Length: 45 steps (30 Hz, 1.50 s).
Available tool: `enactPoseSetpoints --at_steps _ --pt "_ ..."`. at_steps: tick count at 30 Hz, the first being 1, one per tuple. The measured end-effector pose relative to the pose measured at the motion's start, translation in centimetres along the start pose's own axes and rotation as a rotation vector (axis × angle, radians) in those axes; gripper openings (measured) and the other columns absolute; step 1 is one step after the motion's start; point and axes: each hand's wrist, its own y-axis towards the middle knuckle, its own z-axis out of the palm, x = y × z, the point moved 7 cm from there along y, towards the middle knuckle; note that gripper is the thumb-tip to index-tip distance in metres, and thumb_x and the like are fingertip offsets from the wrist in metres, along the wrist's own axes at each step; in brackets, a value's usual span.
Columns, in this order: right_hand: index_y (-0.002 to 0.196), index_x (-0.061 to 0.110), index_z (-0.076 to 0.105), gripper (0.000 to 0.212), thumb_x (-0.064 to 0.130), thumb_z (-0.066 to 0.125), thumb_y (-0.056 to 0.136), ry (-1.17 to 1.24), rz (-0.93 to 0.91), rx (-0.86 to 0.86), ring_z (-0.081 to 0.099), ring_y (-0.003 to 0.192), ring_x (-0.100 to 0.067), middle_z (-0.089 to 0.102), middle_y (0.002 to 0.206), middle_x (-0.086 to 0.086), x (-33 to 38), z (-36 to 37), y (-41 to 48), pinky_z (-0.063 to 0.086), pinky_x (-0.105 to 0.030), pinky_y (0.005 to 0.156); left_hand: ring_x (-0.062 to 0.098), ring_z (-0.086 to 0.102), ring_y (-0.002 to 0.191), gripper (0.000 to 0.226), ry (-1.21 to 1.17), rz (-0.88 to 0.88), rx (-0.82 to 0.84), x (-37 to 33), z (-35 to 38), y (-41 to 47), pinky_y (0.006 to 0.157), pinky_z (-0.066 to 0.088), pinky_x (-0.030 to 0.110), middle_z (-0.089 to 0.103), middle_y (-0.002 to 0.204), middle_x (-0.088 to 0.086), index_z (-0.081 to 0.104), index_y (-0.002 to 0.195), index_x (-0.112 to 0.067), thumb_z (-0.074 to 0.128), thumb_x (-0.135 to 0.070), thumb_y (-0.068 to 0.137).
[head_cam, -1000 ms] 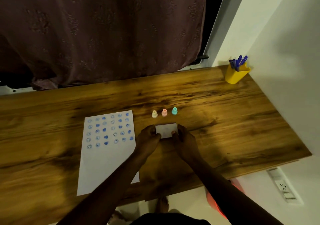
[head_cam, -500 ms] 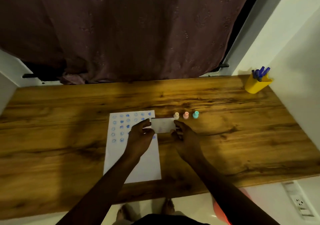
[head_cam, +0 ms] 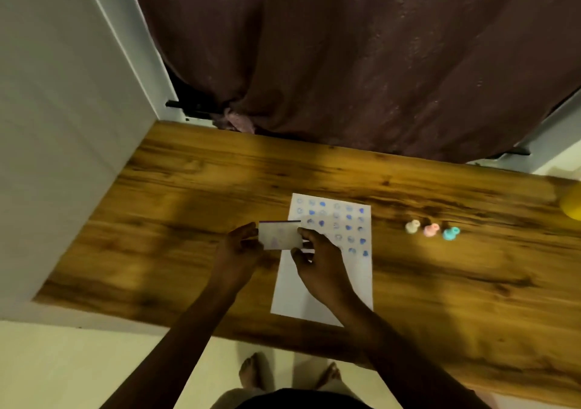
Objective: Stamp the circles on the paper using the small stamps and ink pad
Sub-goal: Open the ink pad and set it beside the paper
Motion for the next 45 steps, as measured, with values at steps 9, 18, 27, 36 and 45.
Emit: enactPoseSetpoints --at_steps 9,18,27,36,45 --pt "0.150 0.017 0.048 0.052 0.017 0.064 0.100 -0.079 0.051 0.143 0.045 0.145 -0.023 0.050 0.154 -0.005 2.2 8.2 -0.3 0.038 -0.036 0.120 0.019 0.071 0.109 0.043 0.104 -0.008 -0.028 5.7 -6.3 0.8 0.080 0.059 0.021 0.074 0.119 0.006 0.070 0.128 -0.010 0.056 0.009 0.092" --pt "0.151 0.021 0.045 0.059 0.023 0.069 0.097 -0.248 0.013 0.154 0.047 0.144 -0.024 0.050 0.154 -0.004 1.6 9.9 0.7 0.041 -0.040 0.119 0.018 0.068 0.105 0.040 0.172 0.036 0.000 7.1 -7.2 1.9 0.074 0.053 0.008 0.072 0.116 0.004 0.070 0.127 -0.007 0.060 0.010 0.092" --pt "0.149 0.027 0.051 0.063 0.030 0.073 0.091 -0.717 -0.418 0.259 0.044 0.145 -0.023 0.045 0.158 0.004 3.7 10.7 2.4 0.040 -0.037 0.117 0.012 0.065 0.107 0.047 0.250 0.115 0.031 7.4 -7.6 2.0 0.084 0.051 0.013 0.071 0.118 -0.003 0.068 0.130 -0.012 0.069 0.007 0.087" --pt "0.147 0.026 0.055 0.049 0.036 0.062 0.099 -0.713 -0.457 0.375 0.050 0.140 -0.020 0.055 0.153 0.003 3.9 10.6 3.5 0.042 -0.037 0.115 0.007 0.061 0.102 0.049 0.330 0.229 -0.084 7.2 -7.5 1.4 0.085 0.045 0.012 0.075 0.117 0.004 0.069 0.128 -0.012 0.071 0.006 0.082" --pt "0.143 0.023 0.052 0.037 0.031 0.046 0.108 -0.656 -0.474 0.534 0.067 0.108 -0.024 0.069 0.126 -0.008 5.6 9.3 5.0 0.056 -0.035 0.091 0.020 0.073 0.097 0.039 0.430 0.238 -0.144 6.7 -7.5 1.5 0.080 0.040 0.008 0.079 0.111 0.008 0.074 0.121 -0.014 0.077 -0.002 0.084"
